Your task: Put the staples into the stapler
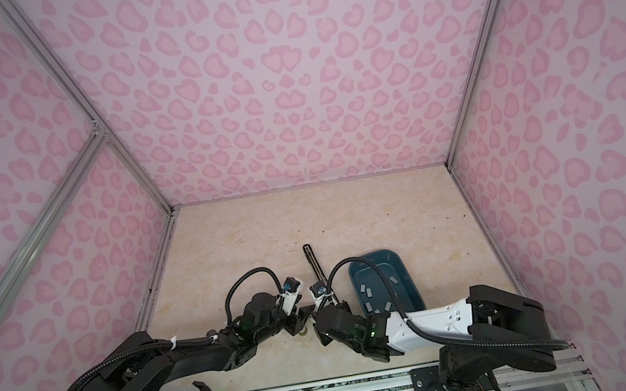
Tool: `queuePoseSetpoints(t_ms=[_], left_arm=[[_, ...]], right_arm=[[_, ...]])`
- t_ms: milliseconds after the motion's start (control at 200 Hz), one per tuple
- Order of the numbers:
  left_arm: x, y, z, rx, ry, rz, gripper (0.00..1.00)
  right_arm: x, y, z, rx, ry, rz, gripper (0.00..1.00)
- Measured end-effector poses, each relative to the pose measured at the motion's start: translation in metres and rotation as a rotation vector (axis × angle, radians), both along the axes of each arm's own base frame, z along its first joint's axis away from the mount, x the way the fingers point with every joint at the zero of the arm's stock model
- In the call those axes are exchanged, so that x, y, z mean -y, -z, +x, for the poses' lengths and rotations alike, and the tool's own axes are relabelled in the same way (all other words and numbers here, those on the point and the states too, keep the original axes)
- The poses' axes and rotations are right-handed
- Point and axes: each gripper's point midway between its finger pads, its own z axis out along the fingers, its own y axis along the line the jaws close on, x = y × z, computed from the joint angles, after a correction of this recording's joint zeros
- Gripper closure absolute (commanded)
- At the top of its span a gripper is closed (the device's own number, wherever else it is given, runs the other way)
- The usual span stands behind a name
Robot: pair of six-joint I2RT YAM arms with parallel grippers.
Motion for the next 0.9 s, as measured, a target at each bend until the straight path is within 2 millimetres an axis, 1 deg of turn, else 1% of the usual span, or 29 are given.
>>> queuePoseSetpoints(t_ms=[100,190,385,900], left_arm=[[0.001,0.001,-0.001,0.013,0.001,0.014,0.45],[0.004,0.001,0.0,0.023,0.006,0.022,0.46],[0.005,0.003,0.002,0.032,-0.002,0.033,0.47],[0.008,0.007,0.006,0.038,-0.005,0.05,0.49]], right_arm=[[-0.001,0.009,0.002,-0.012,0.009,-0.033,0.77],[0.001,0.018,0.004,-0.026,0.02,-0.056,0.78],[0.004,0.028,0.007,-0.043,0.035,-0.075,0.79],[0.003,0.037,0.014,-0.061,0.057,-0.065,0.82]])
